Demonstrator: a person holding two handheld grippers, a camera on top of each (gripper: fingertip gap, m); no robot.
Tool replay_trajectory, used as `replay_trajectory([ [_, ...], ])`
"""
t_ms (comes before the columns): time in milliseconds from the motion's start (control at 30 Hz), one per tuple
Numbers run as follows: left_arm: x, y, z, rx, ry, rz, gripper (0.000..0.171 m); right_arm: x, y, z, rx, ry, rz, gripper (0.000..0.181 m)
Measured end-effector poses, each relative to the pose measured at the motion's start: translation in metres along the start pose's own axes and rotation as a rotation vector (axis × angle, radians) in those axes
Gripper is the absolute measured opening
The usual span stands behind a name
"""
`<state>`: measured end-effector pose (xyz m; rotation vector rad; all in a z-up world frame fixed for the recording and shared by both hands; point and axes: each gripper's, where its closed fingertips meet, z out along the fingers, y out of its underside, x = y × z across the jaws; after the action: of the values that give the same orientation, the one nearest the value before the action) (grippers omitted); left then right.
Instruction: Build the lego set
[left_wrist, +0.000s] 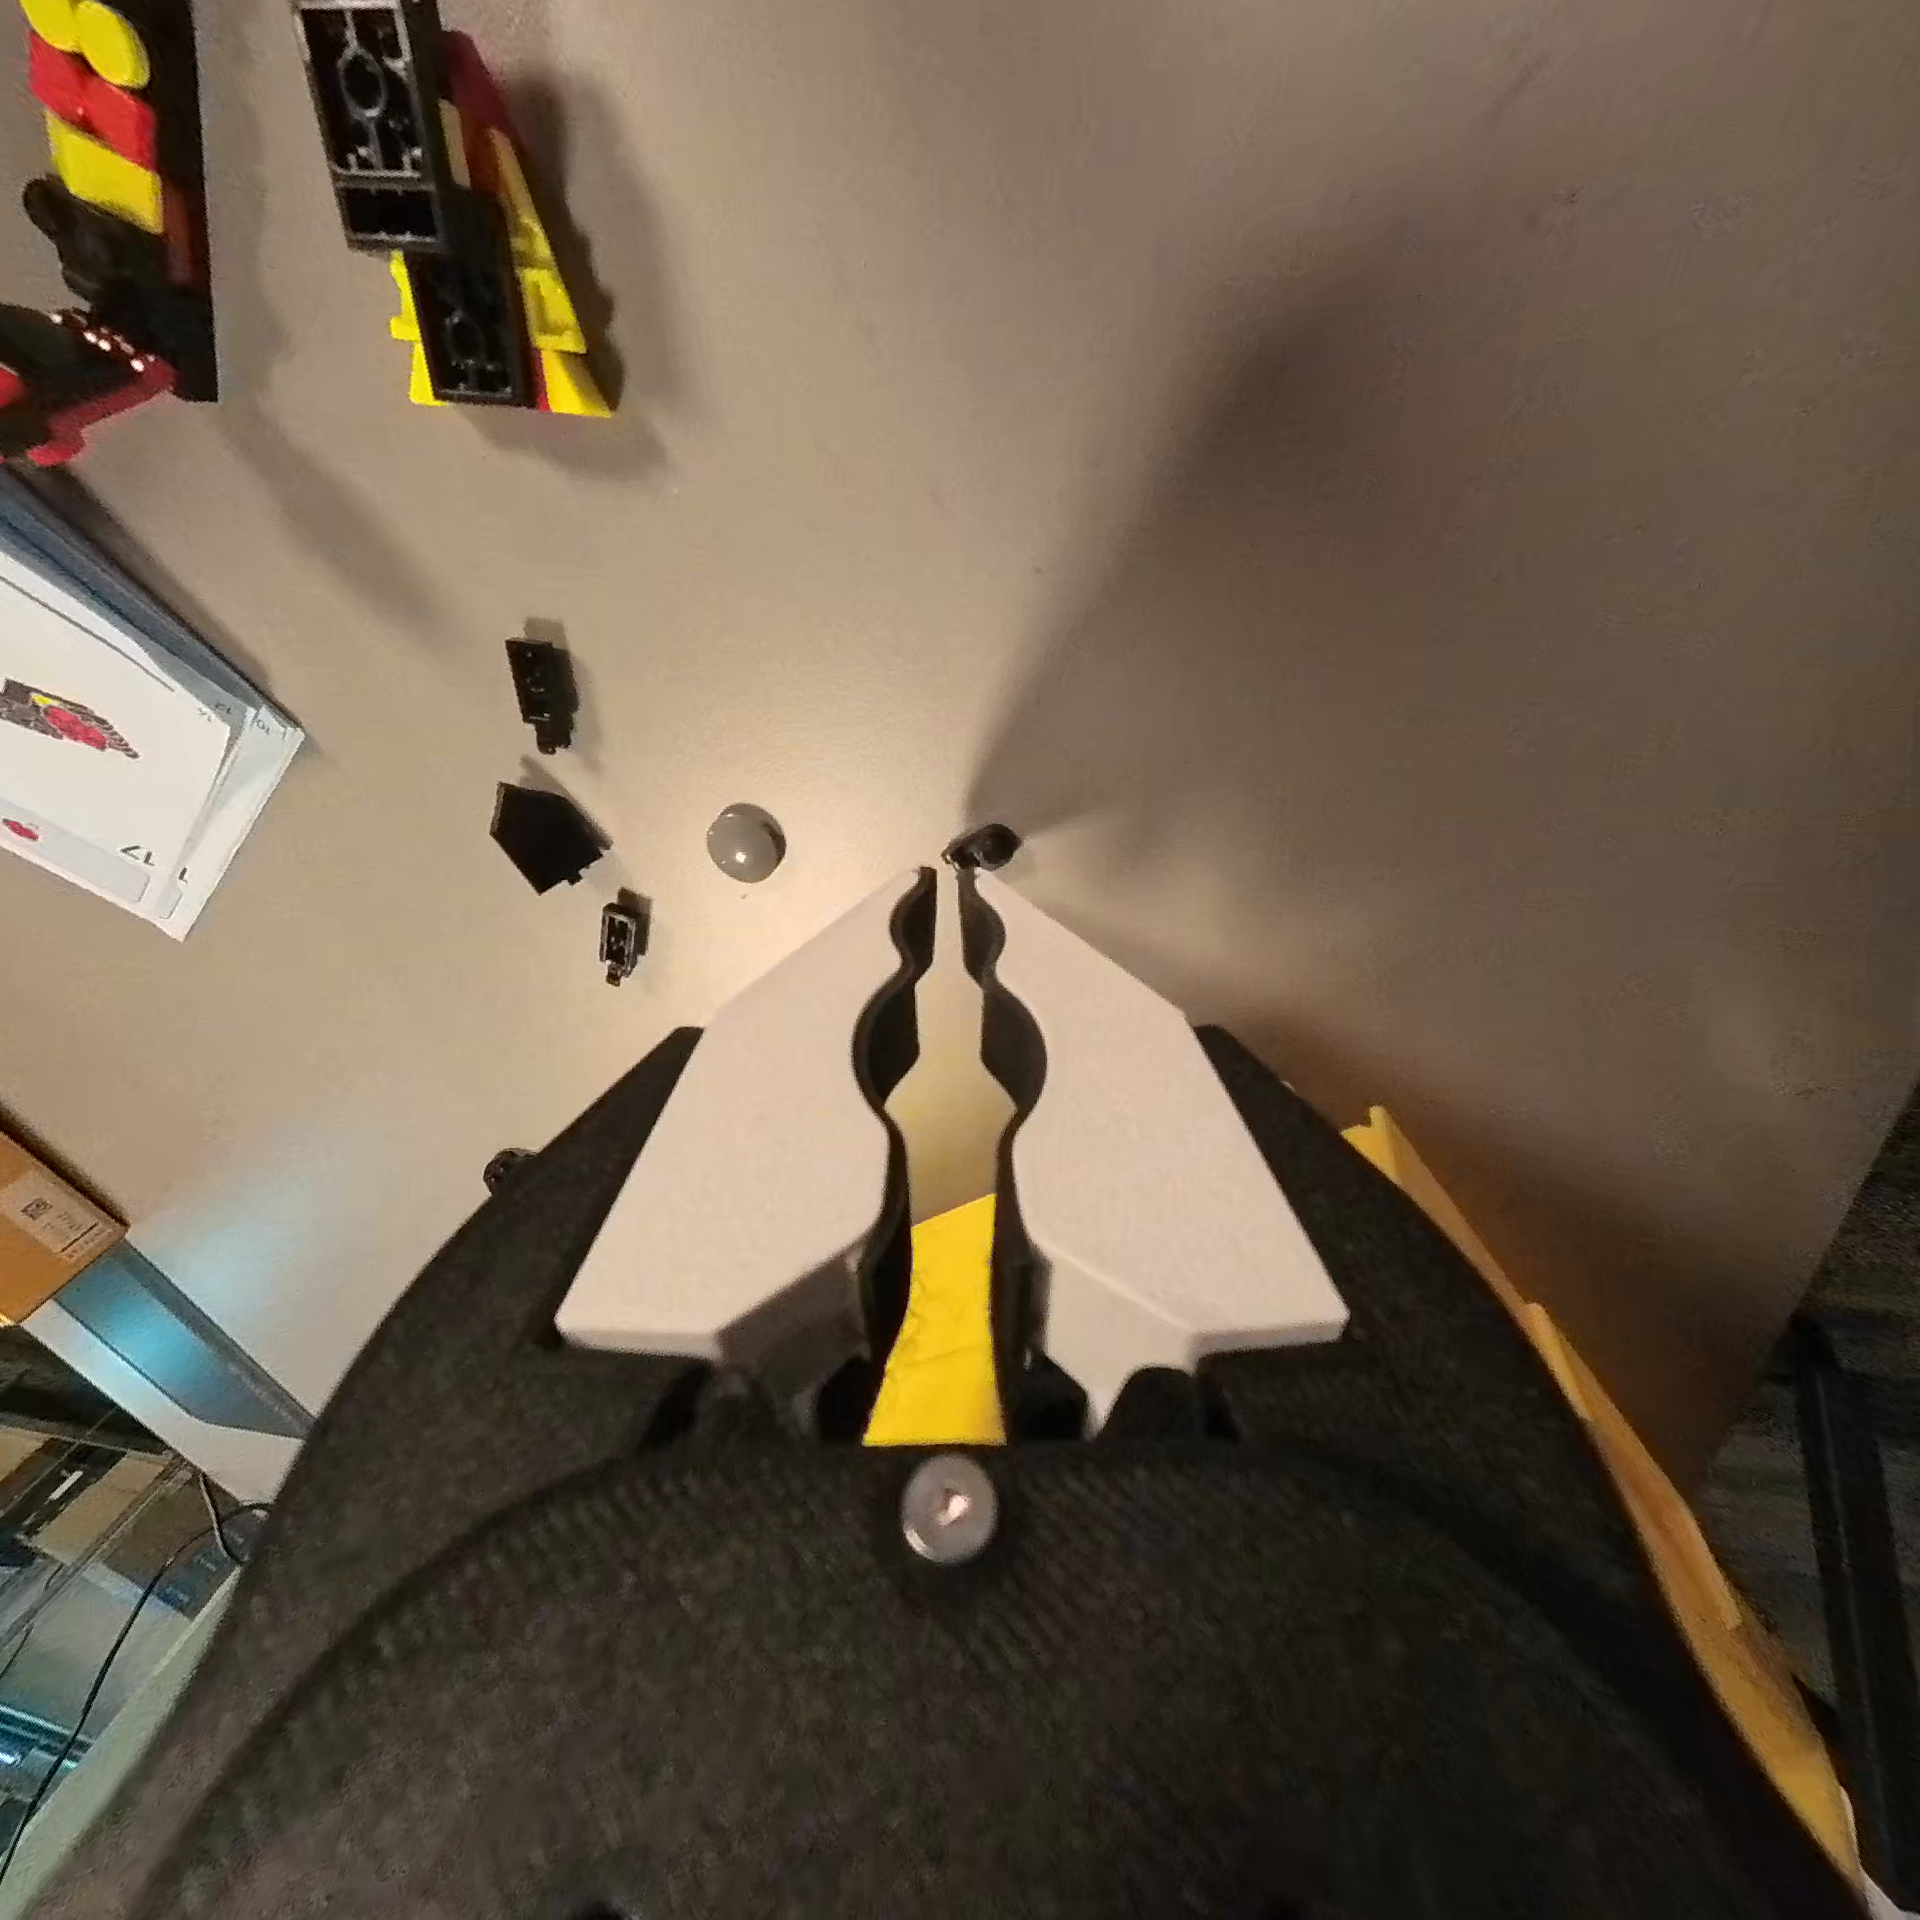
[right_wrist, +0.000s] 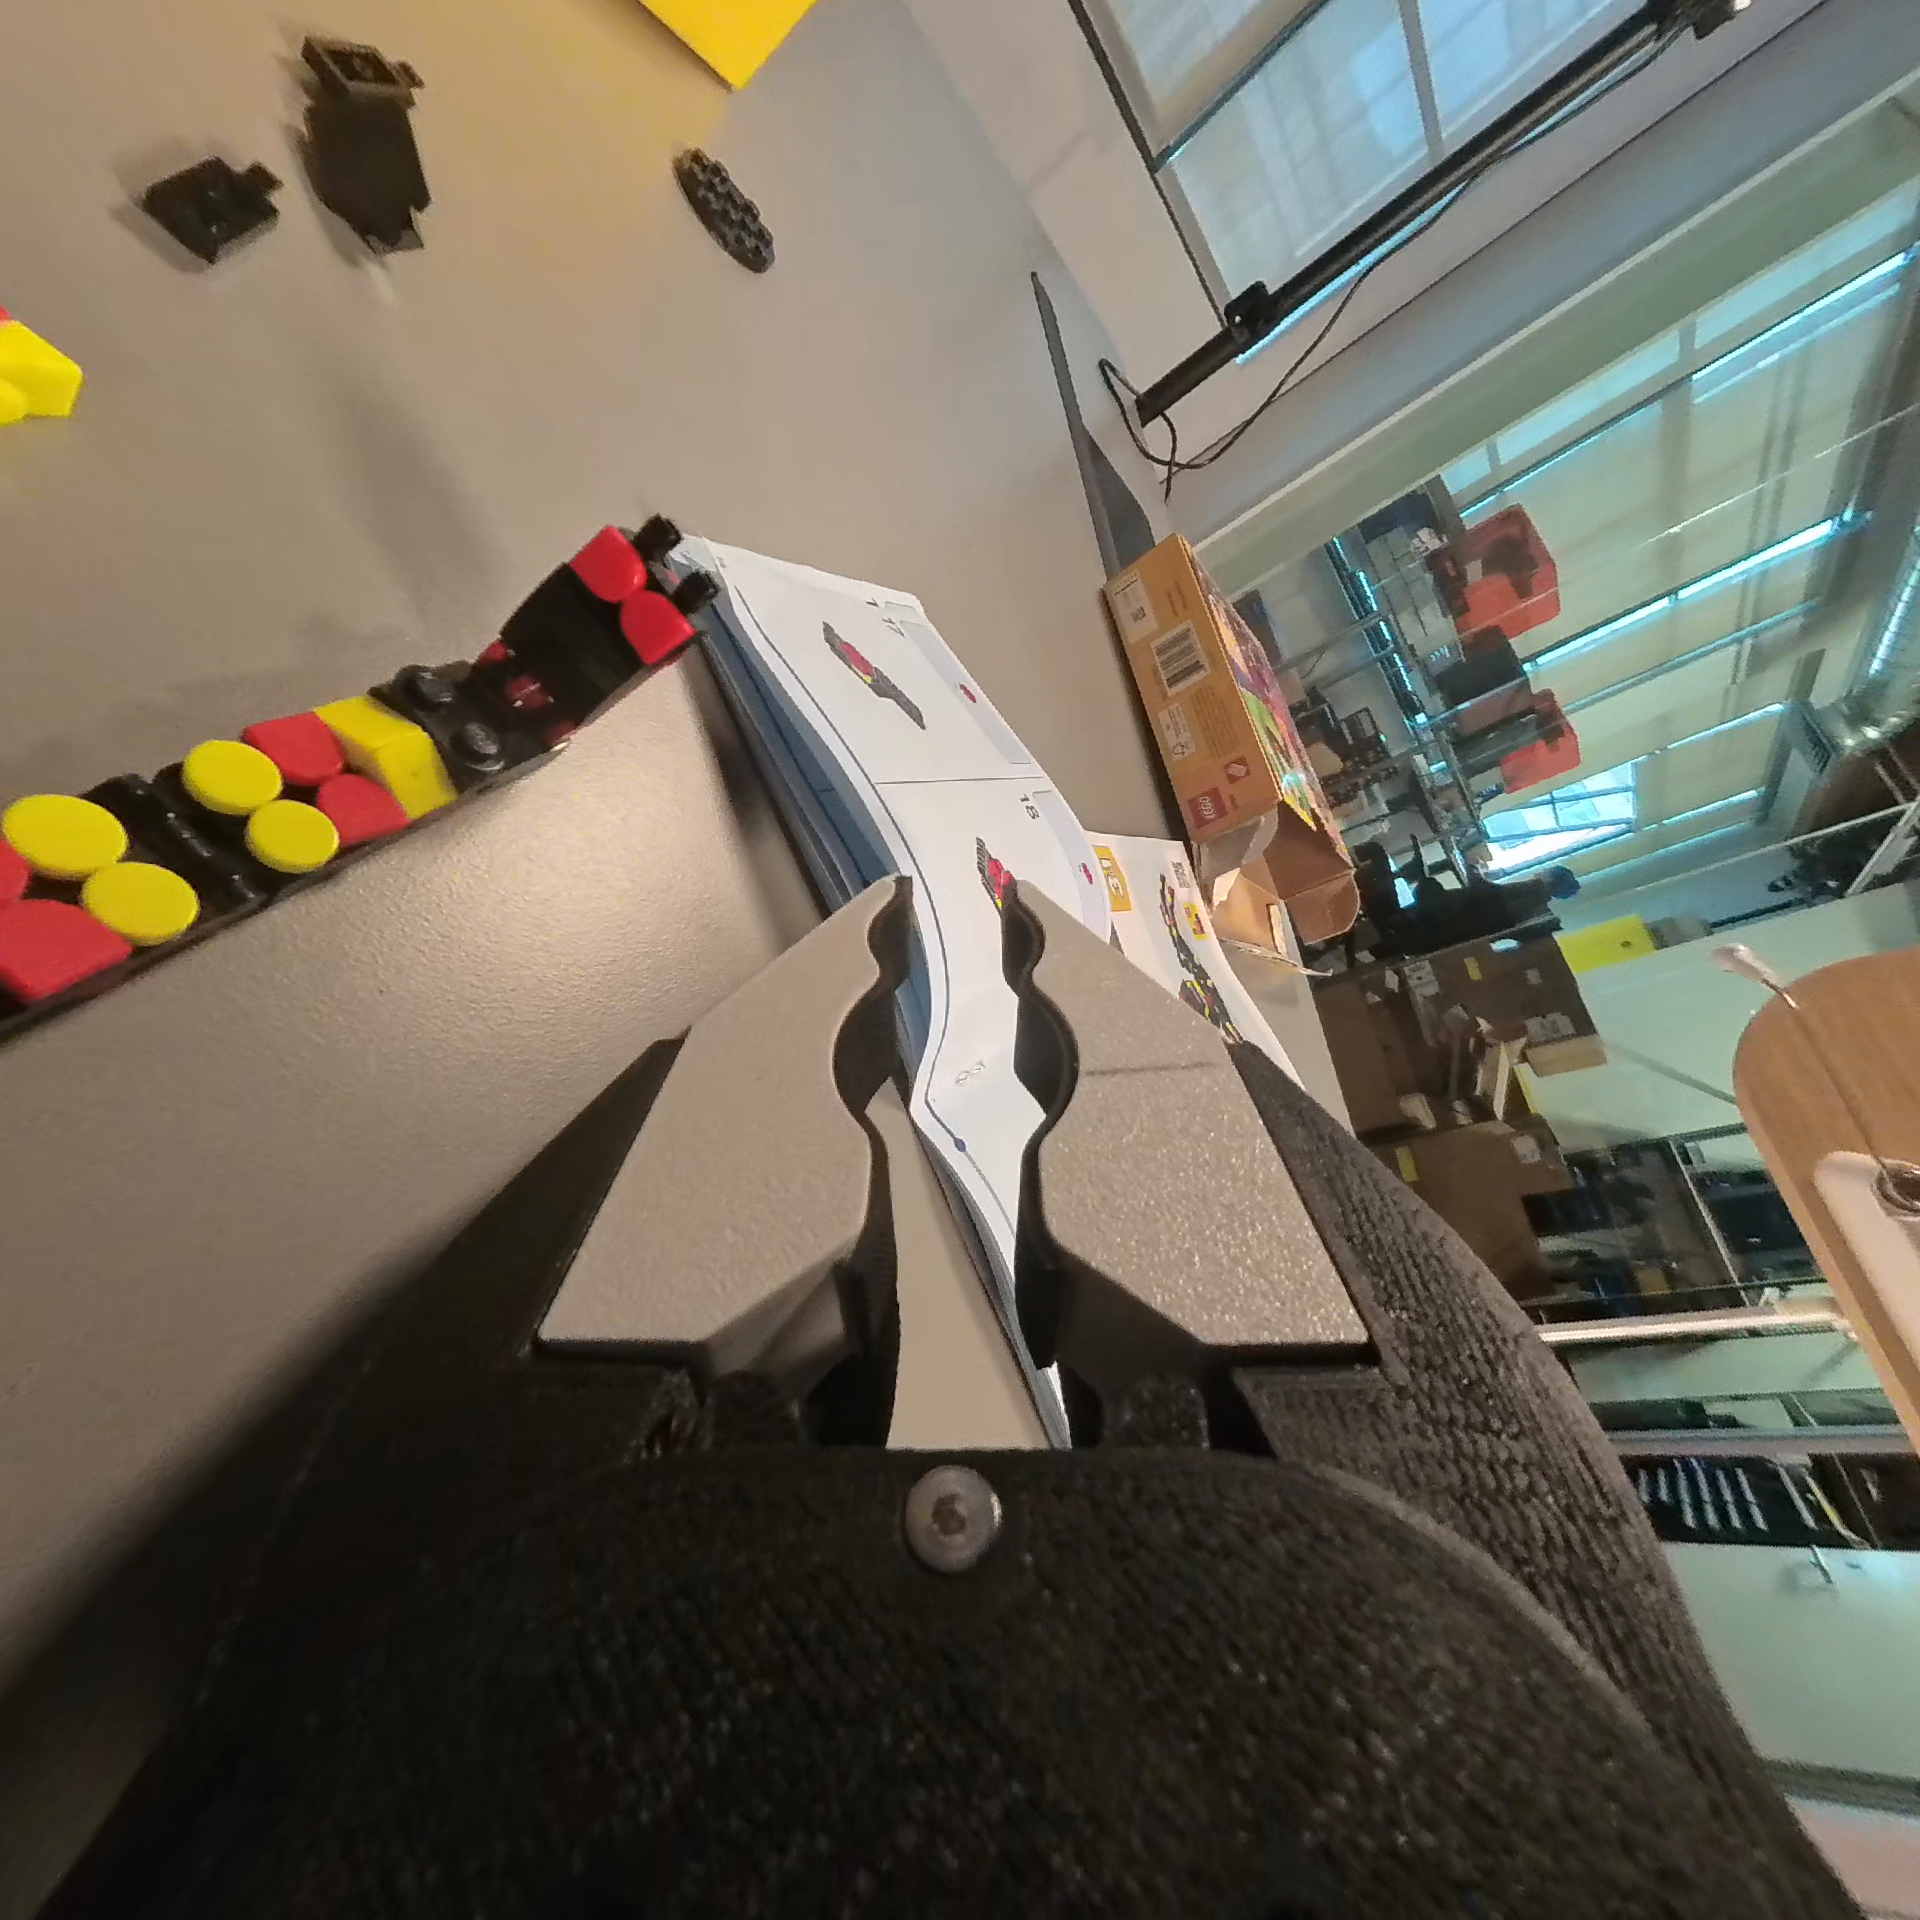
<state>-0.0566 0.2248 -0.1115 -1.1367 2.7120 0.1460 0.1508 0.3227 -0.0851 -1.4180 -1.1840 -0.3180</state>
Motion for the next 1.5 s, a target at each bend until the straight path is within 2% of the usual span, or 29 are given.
replay_trajectory([
  [333,0.001,0.000,0.000,-0.003,0.007,0.003,0.003,0.002,0.002,0.002,-0.018,0.014,-0.002,0.011],
  [600,0.001,0.001,0.000,-0.004,0.011,0.000,0.003,0.023,0.018,0.001,-0.114,0.143,0.020,0.000],
  [900,0.002,0.001,0.000,-0.008,0.015,0.005,0.003,0.051,0.062,-0.009,-0.376,0.278,0.365,0.000],
  [1167,0.003,0.001,0.000,-0.004,0.020,0.006,0.003,0.059,0.075,-0.015,-0.408,0.294,0.544,0.000],
  [1500,0.003,0.001,0.000,-0.005,0.026,0.004,0.003,0.068,0.094,-0.030,-0.466,0.357,0.630,0.000],
])
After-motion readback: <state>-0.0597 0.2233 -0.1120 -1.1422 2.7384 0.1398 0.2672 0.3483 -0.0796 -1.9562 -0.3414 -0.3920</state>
